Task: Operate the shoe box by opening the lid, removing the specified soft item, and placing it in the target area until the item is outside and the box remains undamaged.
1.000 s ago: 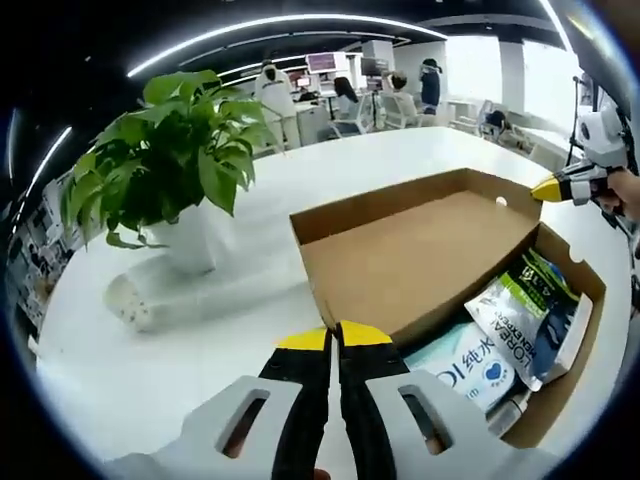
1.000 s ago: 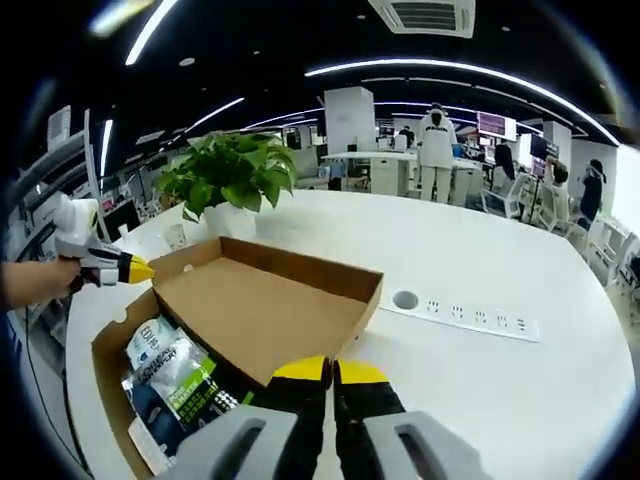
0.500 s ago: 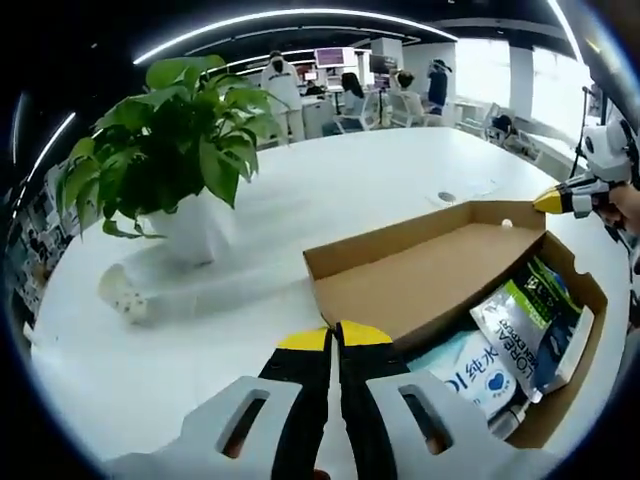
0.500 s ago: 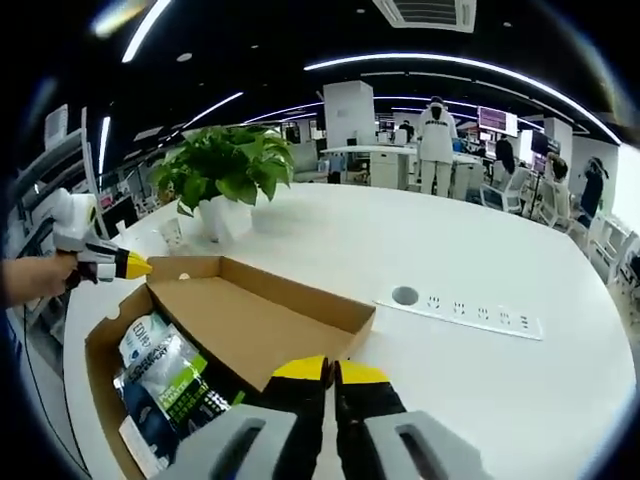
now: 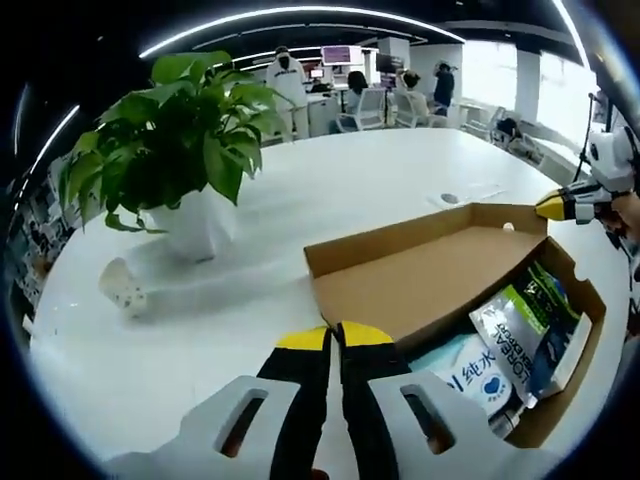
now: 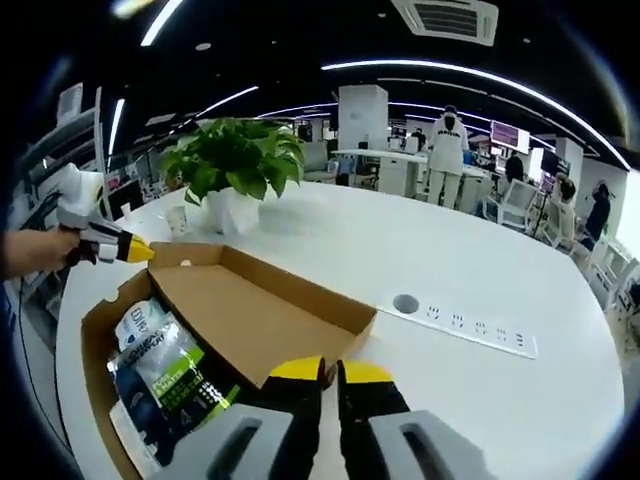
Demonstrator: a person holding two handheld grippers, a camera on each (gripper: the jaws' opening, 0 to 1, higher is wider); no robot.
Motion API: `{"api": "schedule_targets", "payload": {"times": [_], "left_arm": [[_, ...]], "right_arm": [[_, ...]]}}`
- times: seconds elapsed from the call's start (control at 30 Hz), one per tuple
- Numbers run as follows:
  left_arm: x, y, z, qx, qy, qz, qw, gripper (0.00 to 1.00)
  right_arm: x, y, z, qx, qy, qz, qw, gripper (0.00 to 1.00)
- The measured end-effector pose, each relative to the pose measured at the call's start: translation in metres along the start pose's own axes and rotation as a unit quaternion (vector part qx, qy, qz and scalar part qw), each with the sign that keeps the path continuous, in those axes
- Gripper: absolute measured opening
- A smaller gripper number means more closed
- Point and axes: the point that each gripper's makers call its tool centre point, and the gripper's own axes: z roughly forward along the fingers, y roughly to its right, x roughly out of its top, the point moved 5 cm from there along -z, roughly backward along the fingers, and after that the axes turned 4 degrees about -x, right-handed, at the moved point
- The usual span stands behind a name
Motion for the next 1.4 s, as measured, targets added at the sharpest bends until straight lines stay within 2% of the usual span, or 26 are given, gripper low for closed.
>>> {"api": "schedule_targets", "payload": {"times": [0.1,0.27,0.43,0.63,0.77,0.93,1.07,1.23,1.4], "left_arm": [[0.005,0.002,-0.004,-0.003,0.011,0.003,0.9999,0.07],[0.011,0.005,-0.011,0.0,0.019,0.017,0.9997,0.12],[0.012,0.01,-0.02,0.0,0.027,0.026,0.9993,0.14],[0.011,0.024,-0.03,-0.012,0.03,0.039,0.9987,0.16],[0.007,0.038,-0.036,-0.022,0.026,0.051,0.9981,0.19],[0.0,0.051,-0.041,-0.041,0.016,0.044,0.9981,0.21],[-0.012,0.071,-0.045,-0.066,-0.008,0.043,0.9969,0.24],[-0.023,0.088,-0.051,-0.077,-0.02,0.064,0.9948,0.25],[-0.031,0.1,-0.054,-0.089,-0.034,0.056,0.9938,0.25]], "right_arm": [[0.001,-0.001,-0.003,0.001,0.003,-0.016,0.9999,0.02],[0.001,0.0,-0.01,0.005,0.011,-0.013,0.9998,0.1],[-0.002,-0.003,-0.02,0.013,0.015,-0.017,0.9997,0.15],[-0.002,-0.007,-0.033,0.02,0.023,-0.021,0.9993,0.2],[-0.003,-0.007,-0.035,0.026,0.027,-0.02,0.9991,0.24],[-0.005,-0.01,-0.043,0.033,0.029,-0.023,0.9988,0.28],[-0.006,-0.013,-0.049,0.037,0.034,-0.029,0.9983,0.28],[-0.005,-0.019,-0.058,0.04,0.042,-0.044,0.9973,0.3],[-0.007,-0.025,-0.066,0.045,0.047,-0.049,0.9967,0.31]]}}
